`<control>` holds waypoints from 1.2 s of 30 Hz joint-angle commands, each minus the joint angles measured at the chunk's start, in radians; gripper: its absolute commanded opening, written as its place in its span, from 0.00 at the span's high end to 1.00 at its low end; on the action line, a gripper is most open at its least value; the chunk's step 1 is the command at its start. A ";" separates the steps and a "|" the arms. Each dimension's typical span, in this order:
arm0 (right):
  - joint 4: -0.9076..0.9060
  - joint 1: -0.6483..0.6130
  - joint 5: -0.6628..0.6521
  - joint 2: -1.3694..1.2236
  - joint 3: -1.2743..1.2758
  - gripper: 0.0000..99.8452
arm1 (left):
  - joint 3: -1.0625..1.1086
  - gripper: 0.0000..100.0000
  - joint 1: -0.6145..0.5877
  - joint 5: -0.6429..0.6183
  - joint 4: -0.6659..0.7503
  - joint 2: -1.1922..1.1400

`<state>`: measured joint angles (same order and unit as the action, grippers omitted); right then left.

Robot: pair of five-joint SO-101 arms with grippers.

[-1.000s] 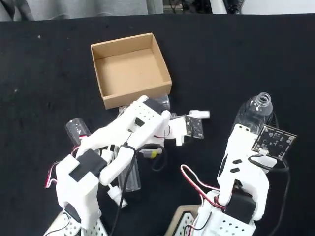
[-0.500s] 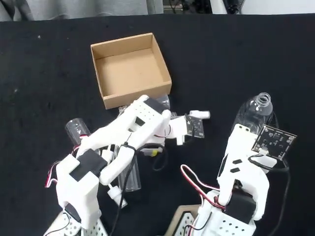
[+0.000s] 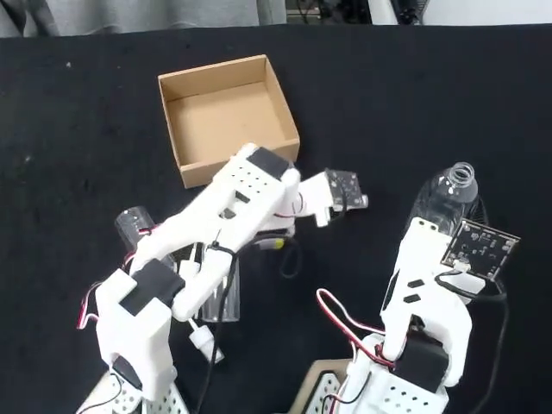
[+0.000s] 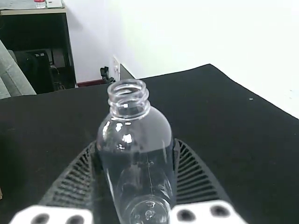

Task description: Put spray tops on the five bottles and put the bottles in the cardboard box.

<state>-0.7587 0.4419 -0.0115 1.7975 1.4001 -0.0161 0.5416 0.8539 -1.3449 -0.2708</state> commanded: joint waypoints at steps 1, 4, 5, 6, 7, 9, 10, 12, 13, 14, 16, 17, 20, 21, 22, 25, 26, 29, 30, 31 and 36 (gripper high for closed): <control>0.035 0.015 0.000 0.054 -0.035 0.99 | -0.094 0.97 -0.015 -0.051 -0.008 0.014; 0.035 0.015 0.000 0.054 -0.035 0.99 | -0.124 0.97 -0.015 -0.075 -0.008 0.014; 0.035 0.015 0.000 0.054 -0.035 0.99 | -0.134 0.97 -0.015 -0.084 -0.008 0.014; 0.035 0.015 0.000 0.054 -0.035 0.99 | -0.147 0.97 -0.015 -0.095 -0.008 0.014; 0.035 0.015 0.000 0.054 -0.035 0.99 | -0.159 0.97 -0.015 -0.109 -0.008 0.014; 0.035 0.015 0.000 0.054 -0.035 0.99 | -0.186 0.97 -0.015 -0.137 -0.008 0.014; 0.035 0.015 0.000 0.054 -0.035 0.99 | -0.200 0.97 -0.015 -0.152 -0.008 0.014; 0.035 0.015 0.000 0.054 -0.035 0.99 | -0.225 0.97 -0.015 -0.178 -0.003 0.014; 0.035 0.015 0.000 0.054 -0.035 0.99 | -0.237 0.97 -0.016 -0.192 -0.002 0.014; 0.035 0.015 0.000 0.054 -0.035 0.99 | -0.249 0.97 -0.016 -0.206 -0.002 0.014; 0.035 0.015 0.000 0.054 -0.035 0.99 | -0.277 0.97 -0.016 -0.232 -0.002 0.014; 0.035 0.015 0.000 0.054 -0.035 0.99 | -0.289 0.97 -0.016 -0.245 -0.002 0.014; 0.035 0.015 0.000 0.054 -0.035 0.99 | -0.334 0.97 -0.021 -0.287 -0.002 0.014; 0.035 0.015 0.000 0.054 -0.035 0.99 | -0.351 0.97 -0.025 -0.302 -0.002 0.014; 0.035 0.015 0.000 0.054 -0.035 0.99 | -0.367 0.97 -0.027 -0.316 -0.002 0.014; 0.035 0.015 0.000 0.054 -0.035 0.99 | -0.421 0.97 -0.050 -0.368 -0.003 0.012; 0.035 0.015 0.000 0.054 -0.035 0.99 | -0.440 0.97 -0.059 -0.390 -0.005 0.012; 0.035 0.015 0.000 0.054 -0.035 0.99 | -0.484 0.97 -0.084 -0.451 -0.008 0.012; 0.035 0.015 0.000 0.054 -0.035 0.99 | -0.496 0.97 -0.091 -0.474 -0.008 0.012; 0.035 0.015 0.000 0.054 -0.035 0.99 | -0.509 0.97 -0.097 -0.494 -0.008 0.012; 0.035 0.015 0.000 0.054 -0.035 0.99 | -0.544 0.97 -0.117 -0.574 -0.009 0.012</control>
<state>-0.7587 0.4419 -0.0115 1.7975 1.4001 -0.4795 0.4465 0.3414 -1.3479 -0.2708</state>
